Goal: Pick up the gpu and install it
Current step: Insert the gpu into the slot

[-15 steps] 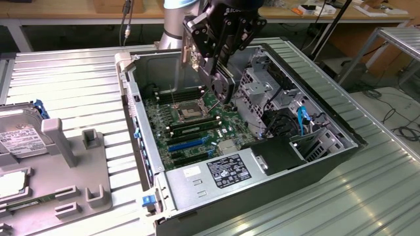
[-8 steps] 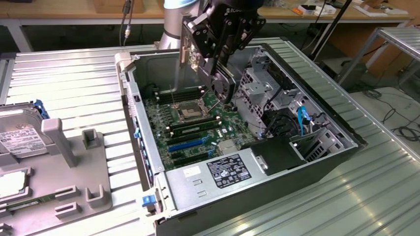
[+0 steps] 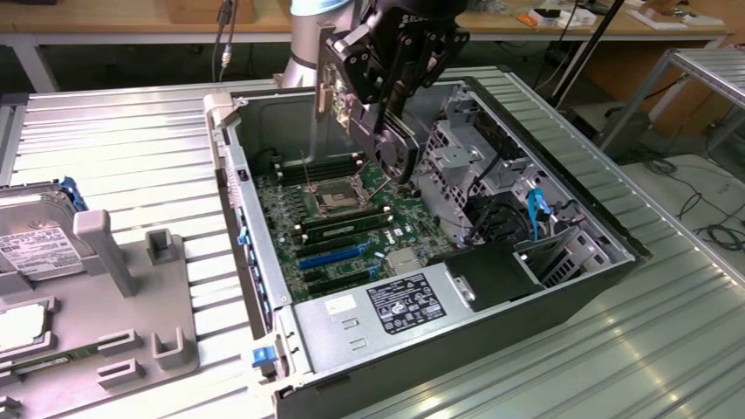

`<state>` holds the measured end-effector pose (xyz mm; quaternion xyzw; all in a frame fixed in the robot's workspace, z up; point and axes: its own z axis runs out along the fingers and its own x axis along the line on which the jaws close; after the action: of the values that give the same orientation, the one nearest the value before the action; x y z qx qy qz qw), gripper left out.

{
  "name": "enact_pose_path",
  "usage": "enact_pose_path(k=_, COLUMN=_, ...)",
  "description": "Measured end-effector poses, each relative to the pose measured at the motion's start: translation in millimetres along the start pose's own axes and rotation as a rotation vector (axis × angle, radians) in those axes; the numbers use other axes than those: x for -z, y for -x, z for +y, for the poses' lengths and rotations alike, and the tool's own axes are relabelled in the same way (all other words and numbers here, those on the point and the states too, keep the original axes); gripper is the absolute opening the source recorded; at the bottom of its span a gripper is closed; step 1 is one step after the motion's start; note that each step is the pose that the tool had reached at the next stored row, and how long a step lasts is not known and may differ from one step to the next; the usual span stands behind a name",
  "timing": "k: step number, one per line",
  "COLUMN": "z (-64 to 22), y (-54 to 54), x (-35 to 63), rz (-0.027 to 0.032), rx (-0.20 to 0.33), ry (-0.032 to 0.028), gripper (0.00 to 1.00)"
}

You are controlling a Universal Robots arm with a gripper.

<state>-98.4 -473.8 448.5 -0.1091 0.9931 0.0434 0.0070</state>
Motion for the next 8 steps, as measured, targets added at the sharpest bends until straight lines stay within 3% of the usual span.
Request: enact_pose_path(k=8, z=0.0, y=0.0, x=0.0, rz=0.0041, rx=0.048, ry=0.0011, gripper=0.27)
